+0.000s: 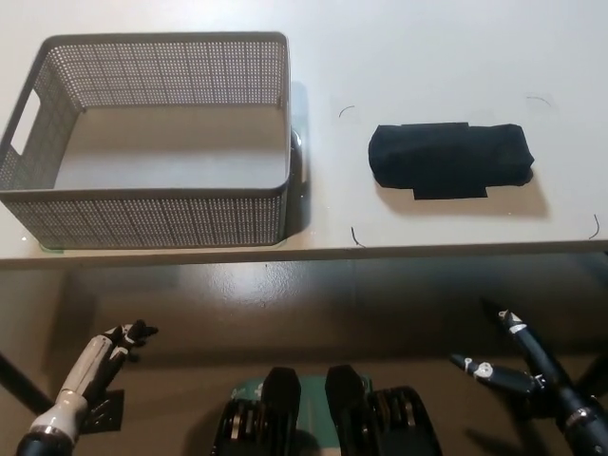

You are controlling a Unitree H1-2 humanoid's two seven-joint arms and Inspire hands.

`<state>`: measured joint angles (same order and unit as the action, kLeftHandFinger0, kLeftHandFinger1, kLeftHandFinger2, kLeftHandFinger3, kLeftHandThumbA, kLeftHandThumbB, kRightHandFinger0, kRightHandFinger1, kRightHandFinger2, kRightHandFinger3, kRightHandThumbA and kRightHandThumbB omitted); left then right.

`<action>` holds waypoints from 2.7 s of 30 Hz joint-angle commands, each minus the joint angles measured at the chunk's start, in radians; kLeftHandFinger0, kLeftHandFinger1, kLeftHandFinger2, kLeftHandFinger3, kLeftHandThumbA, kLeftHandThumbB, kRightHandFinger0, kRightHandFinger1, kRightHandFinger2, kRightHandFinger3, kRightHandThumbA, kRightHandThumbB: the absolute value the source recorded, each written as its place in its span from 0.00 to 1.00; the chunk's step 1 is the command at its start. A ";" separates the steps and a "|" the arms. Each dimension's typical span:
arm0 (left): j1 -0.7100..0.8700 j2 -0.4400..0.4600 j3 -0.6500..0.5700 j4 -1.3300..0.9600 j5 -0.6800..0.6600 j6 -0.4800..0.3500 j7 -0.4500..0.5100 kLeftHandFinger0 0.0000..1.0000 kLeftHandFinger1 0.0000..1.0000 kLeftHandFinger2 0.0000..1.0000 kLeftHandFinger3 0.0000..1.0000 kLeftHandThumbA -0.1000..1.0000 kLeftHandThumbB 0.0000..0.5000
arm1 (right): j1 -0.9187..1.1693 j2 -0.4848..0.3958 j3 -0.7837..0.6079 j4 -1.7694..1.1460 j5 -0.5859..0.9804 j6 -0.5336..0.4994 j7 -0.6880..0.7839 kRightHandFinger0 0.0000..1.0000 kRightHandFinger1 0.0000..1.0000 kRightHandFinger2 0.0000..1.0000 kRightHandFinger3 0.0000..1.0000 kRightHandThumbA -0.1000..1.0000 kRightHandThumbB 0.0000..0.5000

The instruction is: Use the right hand to pick up the pencil case on the right hand side and put it into a grey container on the left side

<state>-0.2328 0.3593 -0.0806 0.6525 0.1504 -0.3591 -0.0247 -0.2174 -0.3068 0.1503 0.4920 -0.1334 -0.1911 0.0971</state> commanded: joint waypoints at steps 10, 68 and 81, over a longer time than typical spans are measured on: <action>-0.029 0.035 -0.011 0.003 0.058 -0.111 0.054 0.82 0.90 0.84 0.71 1.00 1.00 | 0.211 -0.117 -0.082 -0.592 -0.118 0.029 -0.006 1.00 1.00 1.00 1.00 0.90 0.81; -0.072 0.032 -0.020 0.016 0.063 -0.111 0.012 0.84 0.87 0.80 0.71 1.00 1.00 | -0.844 -0.257 0.272 -0.221 -0.410 0.394 0.408 1.00 1.00 1.00 1.00 0.54 1.00; -0.077 0.035 -0.028 0.008 0.066 -0.111 0.005 0.84 0.86 0.80 0.73 1.00 1.00 | -0.929 -0.189 0.275 0.015 -0.349 0.308 0.429 1.00 1.00 1.00 1.00 1.00 1.00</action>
<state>-0.2915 0.3651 -0.1060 0.6842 0.2113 -0.4321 -0.0201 -1.0696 -0.4903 0.4326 0.4879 -0.4943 0.1809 0.4958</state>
